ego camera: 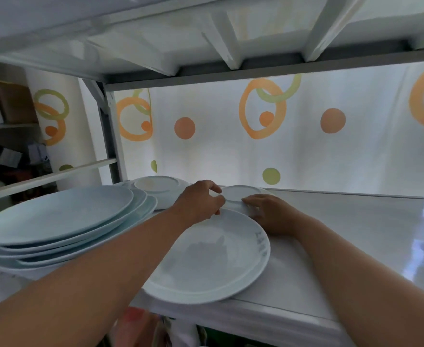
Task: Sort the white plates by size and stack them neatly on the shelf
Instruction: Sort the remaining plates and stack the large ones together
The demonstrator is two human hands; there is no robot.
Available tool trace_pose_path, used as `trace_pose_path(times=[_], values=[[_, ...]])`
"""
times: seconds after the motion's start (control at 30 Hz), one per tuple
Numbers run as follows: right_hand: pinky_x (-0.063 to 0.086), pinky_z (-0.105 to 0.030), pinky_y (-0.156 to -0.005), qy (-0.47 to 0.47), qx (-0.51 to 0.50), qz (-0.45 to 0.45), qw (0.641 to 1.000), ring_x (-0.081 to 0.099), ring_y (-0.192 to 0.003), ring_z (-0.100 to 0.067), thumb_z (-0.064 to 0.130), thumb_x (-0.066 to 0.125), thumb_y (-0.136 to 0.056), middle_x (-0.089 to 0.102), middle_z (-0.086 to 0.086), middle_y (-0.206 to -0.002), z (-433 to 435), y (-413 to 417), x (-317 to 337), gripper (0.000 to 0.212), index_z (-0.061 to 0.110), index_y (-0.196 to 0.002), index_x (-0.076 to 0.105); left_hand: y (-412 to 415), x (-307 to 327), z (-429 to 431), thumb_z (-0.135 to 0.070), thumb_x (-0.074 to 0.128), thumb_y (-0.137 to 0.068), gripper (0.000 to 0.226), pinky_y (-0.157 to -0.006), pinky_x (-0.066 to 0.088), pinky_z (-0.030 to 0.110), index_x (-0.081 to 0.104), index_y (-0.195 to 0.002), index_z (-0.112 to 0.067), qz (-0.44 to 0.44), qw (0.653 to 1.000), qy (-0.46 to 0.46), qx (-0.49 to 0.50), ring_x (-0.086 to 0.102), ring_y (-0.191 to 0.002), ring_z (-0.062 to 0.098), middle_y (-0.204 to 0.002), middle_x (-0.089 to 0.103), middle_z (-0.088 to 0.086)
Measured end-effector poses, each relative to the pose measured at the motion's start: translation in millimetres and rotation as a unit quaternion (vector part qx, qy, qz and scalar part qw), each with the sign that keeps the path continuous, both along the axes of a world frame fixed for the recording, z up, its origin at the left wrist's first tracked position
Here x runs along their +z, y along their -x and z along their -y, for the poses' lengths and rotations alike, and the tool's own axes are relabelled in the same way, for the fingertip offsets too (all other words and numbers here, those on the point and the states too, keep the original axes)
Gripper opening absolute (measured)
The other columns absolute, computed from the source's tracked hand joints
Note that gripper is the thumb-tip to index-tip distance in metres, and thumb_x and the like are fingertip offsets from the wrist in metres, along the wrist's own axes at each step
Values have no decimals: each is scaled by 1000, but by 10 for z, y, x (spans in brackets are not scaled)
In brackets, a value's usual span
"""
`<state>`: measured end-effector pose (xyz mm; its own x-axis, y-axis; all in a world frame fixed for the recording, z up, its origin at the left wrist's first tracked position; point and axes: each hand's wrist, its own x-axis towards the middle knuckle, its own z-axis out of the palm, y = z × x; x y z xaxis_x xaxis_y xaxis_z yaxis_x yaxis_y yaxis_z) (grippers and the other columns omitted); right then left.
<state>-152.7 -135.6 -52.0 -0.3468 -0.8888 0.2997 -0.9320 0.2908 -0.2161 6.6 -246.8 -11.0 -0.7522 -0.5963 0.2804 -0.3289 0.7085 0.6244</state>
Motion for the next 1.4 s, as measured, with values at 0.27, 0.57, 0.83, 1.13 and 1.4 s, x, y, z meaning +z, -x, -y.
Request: trace_pose_path(times=[0.27,0.57,0.83,1.13,1.4], values=[[41,-31,-99,-57,-1,-180,982,53,-121,-22,35,40,-96,53,-4,-131,-33,-50,6,45,15,-136,42,-5,-7,-76,-27,55,-87,26,-73,50,27,58,-112,-20,-13,1000,22,5,54,-58,3,-63,64,-9],[45,-32,-69,-89,-65,-358,927,66,-97,-26,31,34,-96,66,-7,-110,-61,-130,40,33,14,-117,52,-84,55,-124,-28,54,-88,27,-83,54,33,57,-114,-20,-21,999,46,2,57,-64,7,-61,63,-9],[25,-14,-32,8,-126,-364,923,47,-23,-19,20,87,-31,50,-4,-34,-21,-134,2,32,12,-50,63,-114,81,-152,-30,54,-89,27,-80,52,32,57,-115,-21,-19,998,51,7,55,-60,2,-63,63,-10],[44,-25,-31,157,-257,-289,909,59,-37,-23,-5,78,-49,60,-8,-53,-215,-96,79,33,4,-78,67,-98,58,-207,-29,53,-89,28,-86,54,37,57,-115,-21,-7,999,30,13,60,-73,14,-63,64,-10],[23,-25,-55,536,-221,115,807,42,-57,-29,15,41,-87,38,0,-53,-410,-137,194,22,1,-72,49,-62,59,-269,-31,51,-90,28,-84,54,35,57,-116,-21,-4,1000,17,21,59,-68,11,-64,65,-10]])
